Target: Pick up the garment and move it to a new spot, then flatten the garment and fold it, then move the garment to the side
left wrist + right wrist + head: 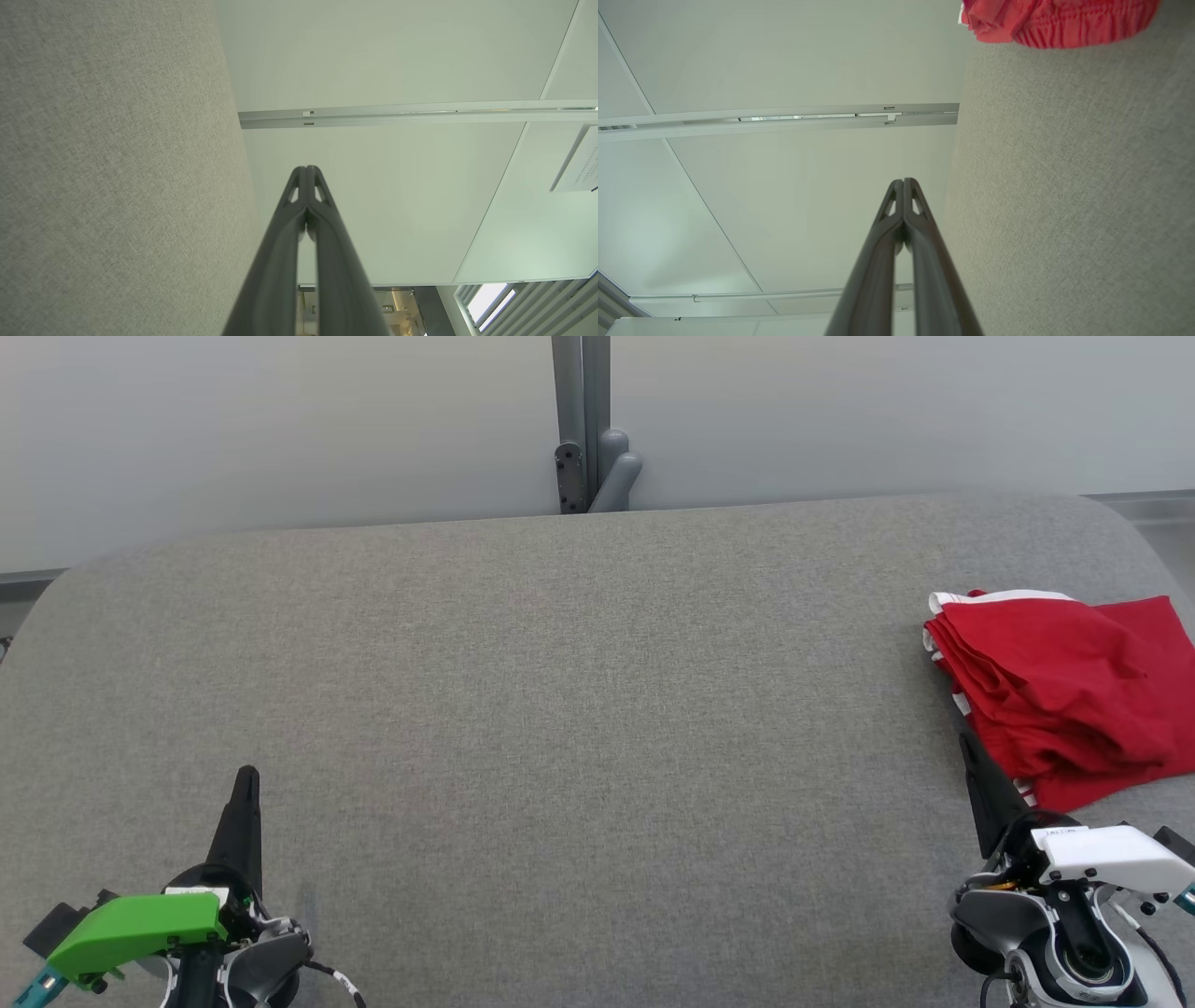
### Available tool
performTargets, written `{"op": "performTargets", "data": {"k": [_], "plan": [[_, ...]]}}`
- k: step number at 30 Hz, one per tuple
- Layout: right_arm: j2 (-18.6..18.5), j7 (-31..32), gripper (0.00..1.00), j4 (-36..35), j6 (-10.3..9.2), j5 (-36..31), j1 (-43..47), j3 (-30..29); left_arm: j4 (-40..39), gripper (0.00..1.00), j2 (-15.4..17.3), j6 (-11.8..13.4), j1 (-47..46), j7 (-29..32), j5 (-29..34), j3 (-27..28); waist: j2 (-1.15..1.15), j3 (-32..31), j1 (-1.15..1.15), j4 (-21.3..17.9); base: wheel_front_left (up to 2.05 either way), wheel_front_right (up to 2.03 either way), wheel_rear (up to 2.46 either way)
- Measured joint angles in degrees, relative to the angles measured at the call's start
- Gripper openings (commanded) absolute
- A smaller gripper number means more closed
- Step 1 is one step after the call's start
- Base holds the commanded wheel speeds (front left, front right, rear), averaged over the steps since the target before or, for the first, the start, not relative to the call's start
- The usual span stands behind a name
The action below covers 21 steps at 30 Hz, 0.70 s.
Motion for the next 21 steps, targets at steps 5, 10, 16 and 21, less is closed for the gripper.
{"op": "performTargets", "data": {"k": [5, 10, 16, 21], "plan": [[0.0, 0.0, 0.0, 0.0, 0.0, 0.0, 0.0, 0.0, 0.0, 0.0, 0.0, 0.0, 0.0, 0.0, 0.0, 0.0, 0.0, 0.0, 0.0, 0.0, 0.0, 0.0, 0.0], [0.0, 0.0, 0.0, 0.0, 0.0, 0.0, 0.0, 0.0, 0.0, 0.0, 0.0, 0.0, 0.0, 0.0, 0.0, 0.0, 0.0, 0.0, 0.0, 0.0, 0.0, 0.0, 0.0], [0.0, 0.0, 0.0, 0.0, 0.0, 0.0, 0.0, 0.0, 0.0, 0.0, 0.0, 0.0, 0.0, 0.0, 0.0, 0.0, 0.0, 0.0, 0.0, 0.0, 0.0, 0.0, 0.0], [0.0, 0.0, 0.0, 0.0, 0.0, 0.0, 0.0, 0.0, 0.0, 0.0, 0.0, 0.0, 0.0, 0.0, 0.0, 0.0, 0.0, 0.0, 0.0, 0.0, 0.0, 0.0, 0.0]]}}
